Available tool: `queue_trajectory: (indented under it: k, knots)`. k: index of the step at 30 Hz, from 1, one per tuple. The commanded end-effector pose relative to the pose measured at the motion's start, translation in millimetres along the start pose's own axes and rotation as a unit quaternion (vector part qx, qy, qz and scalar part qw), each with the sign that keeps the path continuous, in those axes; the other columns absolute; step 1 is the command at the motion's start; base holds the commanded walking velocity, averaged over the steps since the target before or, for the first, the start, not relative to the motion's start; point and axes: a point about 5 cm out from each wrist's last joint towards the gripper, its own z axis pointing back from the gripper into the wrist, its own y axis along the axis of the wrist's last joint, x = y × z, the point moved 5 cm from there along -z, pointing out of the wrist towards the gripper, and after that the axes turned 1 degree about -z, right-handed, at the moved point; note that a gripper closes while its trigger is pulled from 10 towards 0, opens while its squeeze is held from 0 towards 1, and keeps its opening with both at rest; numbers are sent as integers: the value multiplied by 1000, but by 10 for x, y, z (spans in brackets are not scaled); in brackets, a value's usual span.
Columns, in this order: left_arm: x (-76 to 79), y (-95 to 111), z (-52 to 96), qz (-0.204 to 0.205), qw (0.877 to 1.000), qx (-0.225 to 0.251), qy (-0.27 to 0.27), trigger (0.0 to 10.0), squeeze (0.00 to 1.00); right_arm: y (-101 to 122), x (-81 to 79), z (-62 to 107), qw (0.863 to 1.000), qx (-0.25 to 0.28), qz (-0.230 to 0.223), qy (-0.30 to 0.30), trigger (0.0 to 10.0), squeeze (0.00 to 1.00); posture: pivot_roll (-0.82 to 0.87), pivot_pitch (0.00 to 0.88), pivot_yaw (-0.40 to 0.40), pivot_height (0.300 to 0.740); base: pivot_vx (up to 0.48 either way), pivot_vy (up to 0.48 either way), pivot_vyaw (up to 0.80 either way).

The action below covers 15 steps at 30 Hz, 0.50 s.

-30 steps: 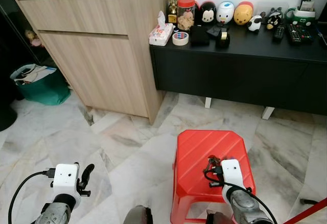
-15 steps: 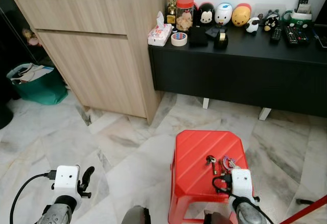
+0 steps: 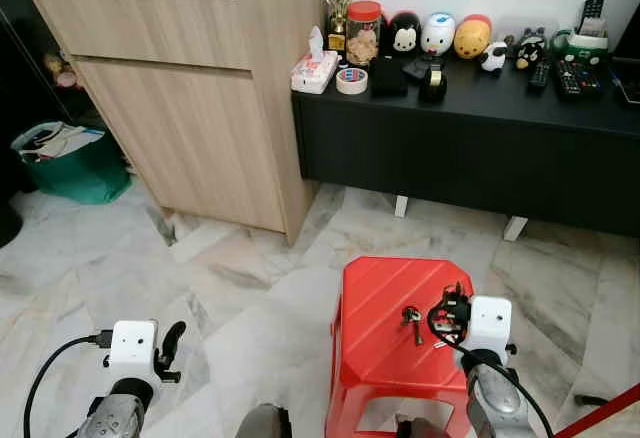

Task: Hang keys on a hook

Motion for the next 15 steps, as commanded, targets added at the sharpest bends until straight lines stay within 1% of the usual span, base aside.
queue_trajectory:
  k: [1, 4, 6, 8, 9, 10, 11, 12, 15]
  knots:
    - [-35, -49, 7, 1, 1000, -7, 9, 10000, 0, 110, -9, -19, 1000, 25, -5, -4, 0, 0, 113, 0, 21, 645, 0, 0, 0]
    - [-46, -78, 5, 1, 1000, -10, 11, 10000, 0, 145, 0, -19, 999, 34, -8, -5, 0, 0, 107, 0, 20, 645, 0, 0, 0]
    - [-65, -161, 0, 5, 1000, -23, 17, 10000, 0, 258, 3, -11, 998, 60, -8, -3, 0, 0, 99, 0, 15, 645, 0, 0, 0]
    - [-71, -188, 0, 7, 999, -28, 19, 10000, 0, 293, 2, -8, 998, 67, -8, -1, 0, 0, 98, 0, 14, 645, 0, 0, 0]
    - [-76, -220, 3, 10, 999, -34, 20, 10000, 0, 321, -1, -7, 997, 72, -8, -1, 7804, 0, 97, 0, 13, 645, 0, 0, 0]
    - [-78, -246, 6, 11, 999, -38, 21, 10000, 0, 335, -2, -5, 997, 75, -8, -1, 7804, 0, 92, 0, 12, 645, 0, 0, 0]
    - [-82, -284, 12, 14, 999, -44, 23, 10000, 0, 360, -9, -2, 997, 79, -9, -1, 10000, 0, 88, 0, 11, 645, 0, 0, 0]
    - [-82, -360, 28, 18, 998, -57, 25, 10000, 0, 422, -22, 8, 996, 91, -10, -1, 10000, 0, 84, 0, 8, 645, 0, 0, 0]
    - [-76, -441, 47, 22, 997, -69, 27, 10000, 0, 477, -21, 25, 995, 102, -11, -5, 10000, 0, 84, 0, 5, 645, 0, 0, 0]
